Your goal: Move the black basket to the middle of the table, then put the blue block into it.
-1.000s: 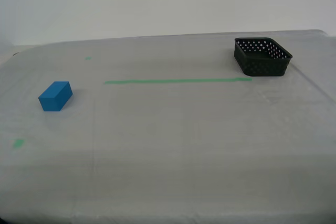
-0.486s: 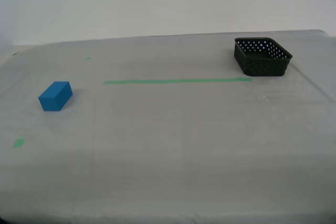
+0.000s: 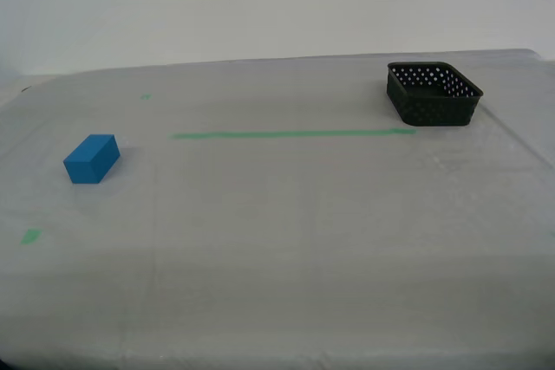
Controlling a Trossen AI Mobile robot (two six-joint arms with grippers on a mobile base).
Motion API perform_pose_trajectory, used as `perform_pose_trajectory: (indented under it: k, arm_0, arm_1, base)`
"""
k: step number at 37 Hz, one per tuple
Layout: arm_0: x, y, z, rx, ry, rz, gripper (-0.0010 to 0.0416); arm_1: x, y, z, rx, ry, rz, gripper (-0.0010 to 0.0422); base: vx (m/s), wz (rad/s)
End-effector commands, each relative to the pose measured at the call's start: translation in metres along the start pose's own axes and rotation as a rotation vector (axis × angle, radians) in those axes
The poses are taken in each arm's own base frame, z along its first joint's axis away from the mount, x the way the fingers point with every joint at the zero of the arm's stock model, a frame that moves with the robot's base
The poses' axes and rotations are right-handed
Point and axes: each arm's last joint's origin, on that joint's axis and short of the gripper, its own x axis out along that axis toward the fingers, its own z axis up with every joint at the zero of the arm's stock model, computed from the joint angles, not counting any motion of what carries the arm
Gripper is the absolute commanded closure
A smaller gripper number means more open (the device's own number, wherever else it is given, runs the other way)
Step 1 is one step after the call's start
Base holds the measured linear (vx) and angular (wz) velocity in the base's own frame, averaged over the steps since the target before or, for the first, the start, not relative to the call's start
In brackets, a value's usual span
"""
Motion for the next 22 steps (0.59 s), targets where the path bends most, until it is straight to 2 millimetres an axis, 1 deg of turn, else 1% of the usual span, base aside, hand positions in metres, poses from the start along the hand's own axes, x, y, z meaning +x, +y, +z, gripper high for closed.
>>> perform_pose_trajectory:
  k: [1,7,10,19,22]
  arm_0:
    - [0.0,0.0,0.0,0.017,-0.002,-0.001,0.0406]
    - [0.0,0.0,0.0,0.029,0.008,-0.002,0.0406]
    - [0.002,0.0,0.0,0.034,0.046,-0.003,0.0406]
    - [0.008,0.0,0.014,0.034,0.109,-0.008,0.0406]
    - [0.01,-0.001,0.02,0.033,0.159,-0.034,0.0406]
  arm_1:
    - [0.0,0.0,0.001,0.001,-0.005,0.0,0.0412]
    - [0.0,0.0,0.001,0.001,-0.005,0.0,0.0412]
    - [0.0,0.0,0.001,0.001,-0.005,0.0,0.0412]
    - [0.0,0.0,0.001,0.001,-0.005,0.0,0.0412]
    - [0.0,0.0,0.001,0.001,-0.005,0.0,0.0412]
  base:
    - [0.0,0.0]
    - [0.0,0.0]
    - [0.0,0.0]
    - [0.0,0.0]
    - [0.0,0.0]
